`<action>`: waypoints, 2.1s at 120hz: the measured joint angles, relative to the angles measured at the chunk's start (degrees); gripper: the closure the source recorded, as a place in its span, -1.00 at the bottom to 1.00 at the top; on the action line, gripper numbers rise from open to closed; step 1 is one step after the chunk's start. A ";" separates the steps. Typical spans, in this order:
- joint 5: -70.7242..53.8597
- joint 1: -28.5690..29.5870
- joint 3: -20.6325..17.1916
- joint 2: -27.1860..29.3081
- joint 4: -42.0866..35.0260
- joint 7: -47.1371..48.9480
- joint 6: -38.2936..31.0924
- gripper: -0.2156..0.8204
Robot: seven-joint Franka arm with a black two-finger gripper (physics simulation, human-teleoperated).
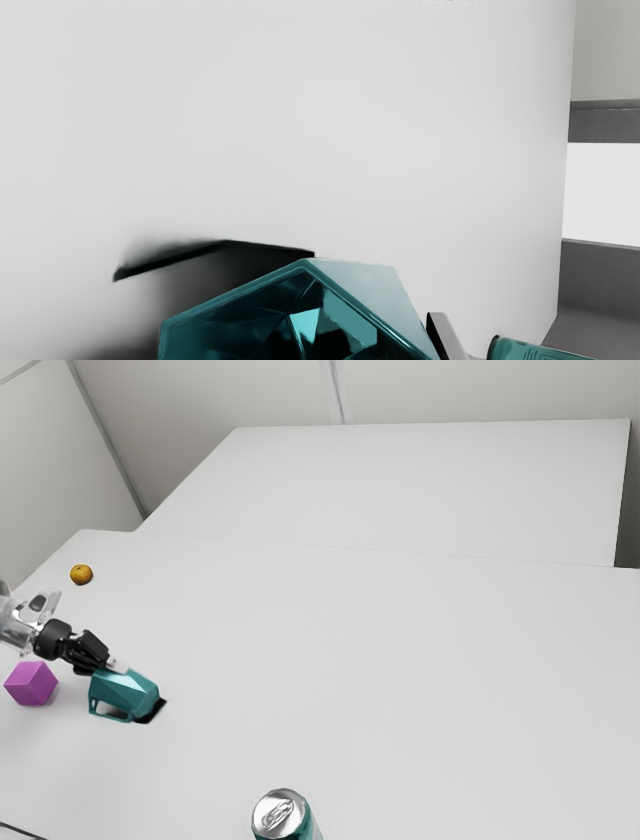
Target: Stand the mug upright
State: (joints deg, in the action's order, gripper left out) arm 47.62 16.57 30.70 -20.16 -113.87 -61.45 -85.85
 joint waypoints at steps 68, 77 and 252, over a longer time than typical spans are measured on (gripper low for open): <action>-19.11 -8.01 -13.58 6.51 14.56 6.91 -10.46 0.93; -23.50 -12.44 -14.08 6.22 15.25 8.79 -15.45 0.93; -48.60 -27.00 -19.16 2.98 23.96 44.00 -31.44 -0.48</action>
State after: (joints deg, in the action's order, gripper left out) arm -0.97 -10.43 11.53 -17.18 -89.90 -17.45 -117.28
